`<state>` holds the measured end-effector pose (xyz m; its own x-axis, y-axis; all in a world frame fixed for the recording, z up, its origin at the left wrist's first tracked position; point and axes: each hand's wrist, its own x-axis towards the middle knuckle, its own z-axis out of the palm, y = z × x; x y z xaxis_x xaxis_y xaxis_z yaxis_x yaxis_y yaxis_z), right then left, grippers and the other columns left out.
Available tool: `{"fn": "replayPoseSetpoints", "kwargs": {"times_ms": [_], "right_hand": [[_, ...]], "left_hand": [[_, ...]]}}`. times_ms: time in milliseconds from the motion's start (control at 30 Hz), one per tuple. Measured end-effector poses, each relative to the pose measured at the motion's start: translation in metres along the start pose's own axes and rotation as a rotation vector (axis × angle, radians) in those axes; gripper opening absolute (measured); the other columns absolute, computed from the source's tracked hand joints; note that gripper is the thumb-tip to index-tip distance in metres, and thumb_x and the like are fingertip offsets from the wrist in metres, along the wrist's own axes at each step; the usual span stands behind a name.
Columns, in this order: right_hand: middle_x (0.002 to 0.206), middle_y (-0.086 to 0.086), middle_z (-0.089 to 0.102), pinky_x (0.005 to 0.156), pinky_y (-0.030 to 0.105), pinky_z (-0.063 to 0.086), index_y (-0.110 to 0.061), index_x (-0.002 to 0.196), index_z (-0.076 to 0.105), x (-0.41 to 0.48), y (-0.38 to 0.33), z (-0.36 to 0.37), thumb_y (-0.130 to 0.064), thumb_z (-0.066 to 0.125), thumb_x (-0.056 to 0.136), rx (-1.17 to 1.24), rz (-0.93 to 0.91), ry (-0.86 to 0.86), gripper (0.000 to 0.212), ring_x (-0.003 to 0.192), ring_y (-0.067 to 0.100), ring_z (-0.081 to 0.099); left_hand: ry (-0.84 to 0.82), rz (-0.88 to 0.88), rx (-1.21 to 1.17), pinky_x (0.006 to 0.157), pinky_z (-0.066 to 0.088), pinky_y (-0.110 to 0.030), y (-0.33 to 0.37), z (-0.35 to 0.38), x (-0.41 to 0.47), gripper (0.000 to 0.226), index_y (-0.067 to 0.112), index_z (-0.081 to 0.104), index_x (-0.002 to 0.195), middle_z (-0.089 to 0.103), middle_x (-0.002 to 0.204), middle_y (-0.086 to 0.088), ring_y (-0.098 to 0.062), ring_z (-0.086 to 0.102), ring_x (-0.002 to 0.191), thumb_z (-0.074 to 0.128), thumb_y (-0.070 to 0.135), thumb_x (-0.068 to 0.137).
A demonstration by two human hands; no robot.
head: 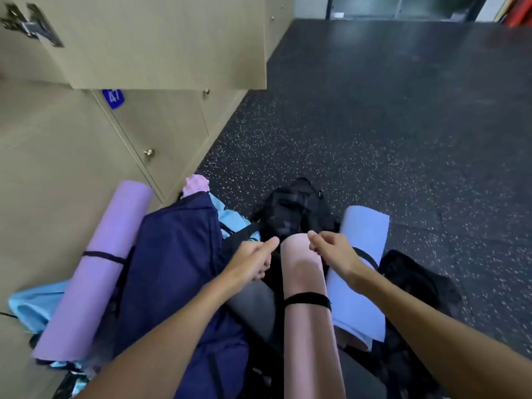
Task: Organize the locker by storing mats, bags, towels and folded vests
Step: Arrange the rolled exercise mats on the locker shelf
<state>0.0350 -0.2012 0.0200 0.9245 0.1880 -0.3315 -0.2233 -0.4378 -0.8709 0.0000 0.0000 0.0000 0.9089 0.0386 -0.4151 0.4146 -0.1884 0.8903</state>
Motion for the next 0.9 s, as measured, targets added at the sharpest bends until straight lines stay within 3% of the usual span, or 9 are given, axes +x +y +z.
{"fn": "replayPoseSetpoints", "kwargs": {"times_ms": [133,200,300,433,533,600,700,800,900], "right_hand": [[0.106,0.003,0.053,0.064,0.019,0.039,-0.01,0.12,0.049,-0.006,0.024,-0.002,-0.043,0.06,0.093,-0.117,0.124,-0.015,0.044,0.088,0.012,0.054],[0.116,0.003,0.047,0.074,0.024,0.046,-0.015,0.138,0.034,-0.009,0.037,0.0,-0.044,0.067,0.088,-0.129,0.196,-0.075,0.067,0.102,0.017,0.053],[0.129,0.003,0.047,0.087,0.035,0.053,-0.022,0.148,0.02,-0.013,0.052,0.008,-0.046,0.074,0.082,-0.075,0.298,-0.159,0.089,0.113,0.021,0.054],[0.138,-0.001,0.045,0.088,0.032,0.051,-0.03,0.149,0.019,-0.023,0.057,0.018,-0.036,0.082,0.075,0.007,0.26,-0.101,0.097,0.117,0.019,0.053],[0.119,0.0,0.057,0.071,0.024,0.049,-0.029,0.141,0.029,-0.03,0.038,0.015,-0.026,0.082,0.076,0.126,0.163,-0.039,0.085,0.1,0.014,0.06],[0.11,-0.003,0.059,0.065,0.022,0.044,-0.03,0.136,0.034,-0.035,0.014,0.013,-0.026,0.081,0.077,0.188,0.092,-0.002,0.076,0.093,0.01,0.06],[0.114,0.0,0.062,0.069,0.025,0.047,-0.028,0.132,0.039,-0.046,-0.025,0.014,-0.028,0.082,0.077,0.301,-0.03,0.024,0.07,0.101,0.015,0.063],[0.119,0.002,0.066,0.089,0.039,0.056,-0.033,0.133,0.045,-0.063,-0.059,0.017,-0.03,0.077,0.082,0.406,-0.144,-0.081,0.061,0.106,0.017,0.067],[0.123,-0.004,0.064,0.093,0.038,0.055,-0.038,0.139,0.042,-0.089,-0.088,0.018,-0.042,0.072,0.085,0.319,-0.229,-0.235,0.062,0.108,0.013,0.066]], "left_hand": [[-0.044,-0.071,0.208,0.043,0.039,-0.025,-0.027,0.024,0.003,0.038,0.014,0.059,0.085,0.057,0.075,-0.002,-0.012,0.054,0.057,0.05,0.048,0.099],[-0.089,-0.133,0.217,0.054,0.047,-0.028,-0.034,0.036,0.0,0.031,0.018,0.059,0.101,0.058,0.087,-0.001,-0.013,0.057,0.069,0.05,0.048,0.098],[-0.095,-0.172,0.203,0.071,0.056,-0.031,-0.04,0.05,-0.003,0.025,0.028,0.053,0.12,0.057,0.1,0.004,-0.013,0.058,0.084,0.049,0.043,0.099],[-0.107,-0.226,-0.04,0.084,0.058,-0.041,-0.036,0.051,-0.016,0.034,0.038,0.049,0.135,0.06,0.121,-0.004,-0.022,0.064,0.093,0.049,0.038,0.101],[-0.083,-0.181,-0.248,0.075,0.058,-0.043,-0.027,0.039,-0.028,0.035,0.045,0.048,0.134,0.065,0.121,0.002,-0.025,0.068,0.091,0.05,0.031,0.102],[-0.082,-0.104,-0.342,0.087,0.056,-0.052,-0.018,0.032,-0.037,0.04,0.05,0.047,0.133,0.065,0.124,0.005,-0.028,0.067,0.104,0.058,0.032,0.099],[-0.117,0.078,-0.424,0.107,0.046,-0.051,0.0,0.019,-0.054,0.059,0.041,0.043,0.143,0.06,0.138,0.001,-0.022,0.06,0.123,0.069,0.032,0.092],[-0.074,0.182,-0.411,0.104,0.047,-0.054,0.027,-0.002,-0.08,0.064,0.036,0.04,0.145,0.066,0.131,0.003,-0.022,0.065,0.117,0.07,0.029,0.09],[0.035,0.255,-0.461,0.098,0.051,-0.056,0.057,-0.03,-0.107,0.05,0.036,0.045,0.138,0.068,0.128,0.001,-0.025,0.067,0.114,0.066,0.032,0.093]]}}
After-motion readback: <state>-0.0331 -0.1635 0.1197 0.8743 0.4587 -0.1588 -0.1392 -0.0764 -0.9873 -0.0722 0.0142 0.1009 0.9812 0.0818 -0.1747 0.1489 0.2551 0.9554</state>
